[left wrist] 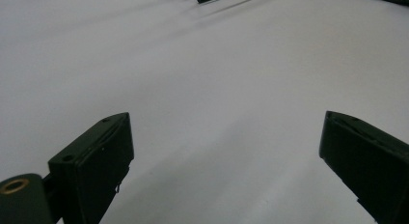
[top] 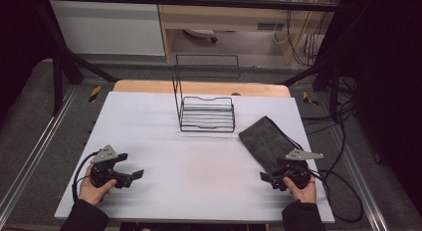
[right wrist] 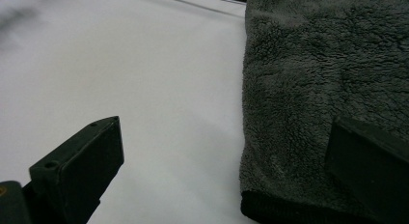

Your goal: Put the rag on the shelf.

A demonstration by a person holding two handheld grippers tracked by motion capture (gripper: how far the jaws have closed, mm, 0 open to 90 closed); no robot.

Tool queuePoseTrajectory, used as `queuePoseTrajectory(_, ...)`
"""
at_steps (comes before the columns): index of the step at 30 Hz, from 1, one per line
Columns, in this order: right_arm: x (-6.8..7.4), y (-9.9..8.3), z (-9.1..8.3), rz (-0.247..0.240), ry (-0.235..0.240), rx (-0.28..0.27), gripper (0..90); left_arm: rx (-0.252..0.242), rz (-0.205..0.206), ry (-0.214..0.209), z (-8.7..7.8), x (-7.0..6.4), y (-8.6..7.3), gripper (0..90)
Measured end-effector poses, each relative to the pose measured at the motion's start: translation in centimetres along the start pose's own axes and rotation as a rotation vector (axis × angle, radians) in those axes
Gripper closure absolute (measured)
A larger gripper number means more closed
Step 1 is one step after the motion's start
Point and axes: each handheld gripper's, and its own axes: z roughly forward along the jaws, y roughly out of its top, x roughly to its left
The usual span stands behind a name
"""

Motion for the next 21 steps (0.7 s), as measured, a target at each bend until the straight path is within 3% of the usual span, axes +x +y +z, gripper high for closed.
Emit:
queuePoseTrajectory(10, -0.06, 0.13, -0.08, 0.003, -0.027, 0.006, 1.7, 0.004, -0.01, 0.002, 0.04, 0.06, -0.13, 5.6)
queuePoseTrajectory(15, 0.07, 0.53, 0.18, -0.01, -0.087, 0.046, 4.9, 0.005, -0.006, 0.003, 0.02, 0.07, -0.16, 5.9)
queuePoseTrajectory(21, 0.33, 0.56, 0.82, -0.062, -0.152, 0.095, 20.0, 0.001, -0.016, 0.004, -0.04, 0.26, -0.31, 6.1)
